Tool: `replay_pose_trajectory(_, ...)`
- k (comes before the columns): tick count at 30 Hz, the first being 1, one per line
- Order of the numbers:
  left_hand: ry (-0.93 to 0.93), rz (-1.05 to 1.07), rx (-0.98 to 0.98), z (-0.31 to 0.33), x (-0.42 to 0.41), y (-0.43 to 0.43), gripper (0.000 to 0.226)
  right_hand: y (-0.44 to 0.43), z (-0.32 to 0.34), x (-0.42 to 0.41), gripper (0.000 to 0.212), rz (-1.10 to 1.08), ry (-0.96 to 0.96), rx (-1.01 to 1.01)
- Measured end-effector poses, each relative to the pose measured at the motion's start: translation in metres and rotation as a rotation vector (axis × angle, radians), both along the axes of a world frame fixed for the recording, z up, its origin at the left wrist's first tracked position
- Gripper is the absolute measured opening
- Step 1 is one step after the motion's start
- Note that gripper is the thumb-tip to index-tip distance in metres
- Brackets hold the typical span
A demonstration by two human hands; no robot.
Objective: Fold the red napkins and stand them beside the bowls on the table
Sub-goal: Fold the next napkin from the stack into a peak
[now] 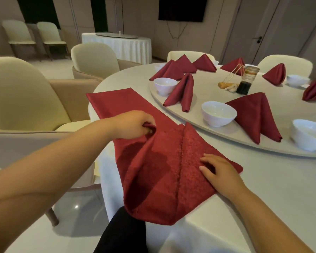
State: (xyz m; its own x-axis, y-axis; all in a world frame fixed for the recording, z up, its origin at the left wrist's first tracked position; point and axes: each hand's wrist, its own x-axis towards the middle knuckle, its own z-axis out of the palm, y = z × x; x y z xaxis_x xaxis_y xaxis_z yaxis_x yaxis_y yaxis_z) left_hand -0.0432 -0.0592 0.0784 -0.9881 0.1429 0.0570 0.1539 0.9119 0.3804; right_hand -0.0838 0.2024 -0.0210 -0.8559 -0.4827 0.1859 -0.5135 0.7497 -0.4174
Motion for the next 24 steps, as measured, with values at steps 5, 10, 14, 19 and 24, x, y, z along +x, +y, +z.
replay_pose_trajectory(5,-0.072,0.121,0.093,-0.018,-0.058,0.022,0.018,0.003,-0.010,-0.001,0.042,0.013,0.023,-0.086)
replay_pose_trajectory(10,-0.080,0.296,0.106,-0.040,-0.101,0.036,0.042,0.007,-0.012,-0.009,0.050,0.032,0.015,-0.128)
replay_pose_trajectory(14,-0.083,0.335,0.136,-0.049,-0.117,0.042,0.071,0.009,-0.013,-0.014,0.057,0.024,0.014,-0.173)
replay_pose_trajectory(19,-0.042,0.360,0.235,-0.068,-0.130,0.042,0.077,0.009,-0.012,-0.016,0.045,0.039,0.013,-0.187)
replay_pose_trajectory(24,-0.008,0.381,0.304,-0.081,-0.127,0.042,0.066,0.008,-0.012,-0.016,0.028,0.029,0.026,-0.197)
